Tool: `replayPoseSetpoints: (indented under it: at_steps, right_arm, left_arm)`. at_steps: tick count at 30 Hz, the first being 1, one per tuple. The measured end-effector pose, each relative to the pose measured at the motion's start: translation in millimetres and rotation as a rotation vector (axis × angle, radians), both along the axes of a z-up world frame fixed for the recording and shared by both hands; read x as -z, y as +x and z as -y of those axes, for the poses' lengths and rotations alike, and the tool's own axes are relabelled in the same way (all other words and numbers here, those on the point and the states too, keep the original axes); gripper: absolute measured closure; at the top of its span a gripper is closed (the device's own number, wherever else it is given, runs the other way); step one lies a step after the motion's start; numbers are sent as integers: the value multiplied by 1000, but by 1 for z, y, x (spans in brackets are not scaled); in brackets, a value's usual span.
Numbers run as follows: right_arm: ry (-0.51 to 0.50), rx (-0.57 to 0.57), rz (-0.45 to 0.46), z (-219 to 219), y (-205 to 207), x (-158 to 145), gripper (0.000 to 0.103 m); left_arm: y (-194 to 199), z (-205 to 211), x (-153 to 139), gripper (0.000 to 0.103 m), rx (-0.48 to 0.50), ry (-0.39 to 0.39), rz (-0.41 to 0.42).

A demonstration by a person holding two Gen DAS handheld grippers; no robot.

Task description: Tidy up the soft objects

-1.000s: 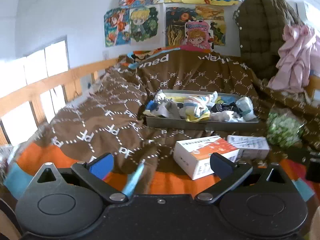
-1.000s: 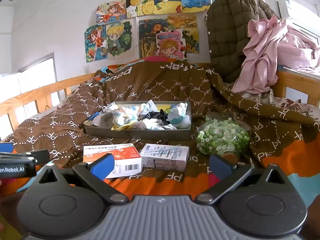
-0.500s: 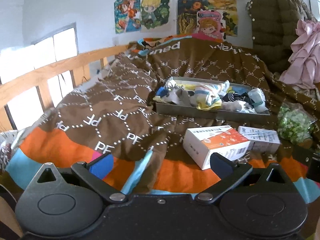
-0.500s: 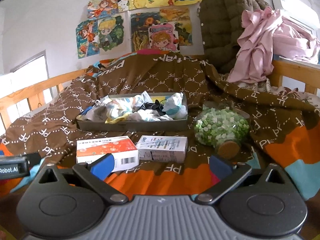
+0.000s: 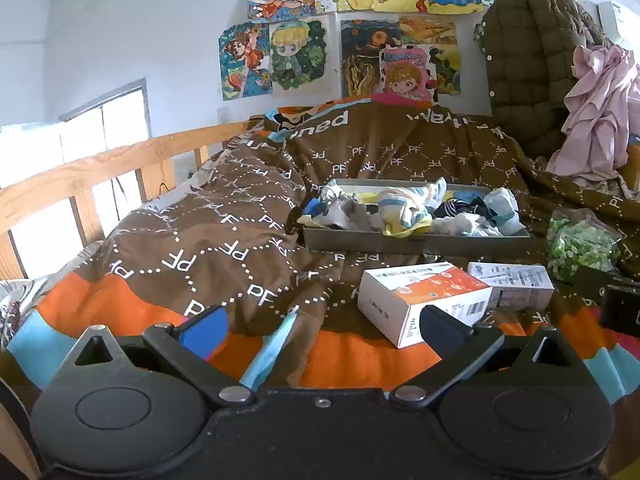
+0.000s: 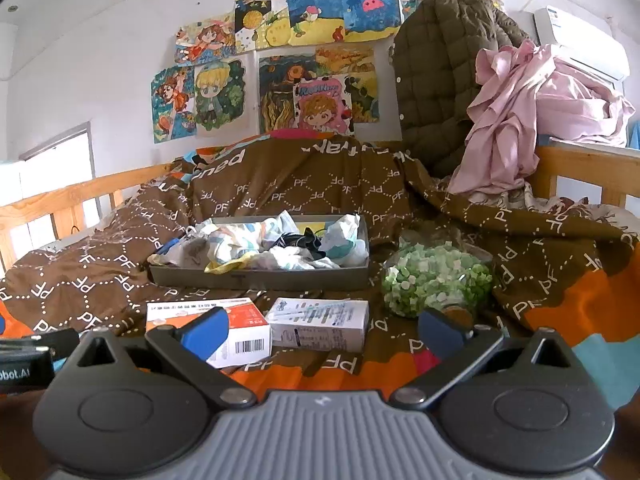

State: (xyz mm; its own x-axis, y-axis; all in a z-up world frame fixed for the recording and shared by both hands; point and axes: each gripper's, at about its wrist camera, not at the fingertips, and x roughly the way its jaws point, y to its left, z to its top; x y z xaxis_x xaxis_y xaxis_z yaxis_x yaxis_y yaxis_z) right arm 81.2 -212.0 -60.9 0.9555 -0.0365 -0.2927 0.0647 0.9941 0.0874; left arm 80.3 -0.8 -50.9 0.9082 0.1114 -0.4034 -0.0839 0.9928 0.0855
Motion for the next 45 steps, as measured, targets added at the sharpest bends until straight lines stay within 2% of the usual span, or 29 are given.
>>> replayPoseSetpoints:
  at_steps: [16, 45]
  right_arm:
    - [-15, -30, -47, -6, 2, 8, 0]
    - [-27, -49, -59, -8, 2, 9, 0]
  left_arm:
    - [3, -5, 6, 1, -13, -26, -38]
    - [3, -8, 7, 1, -8, -38, -60]
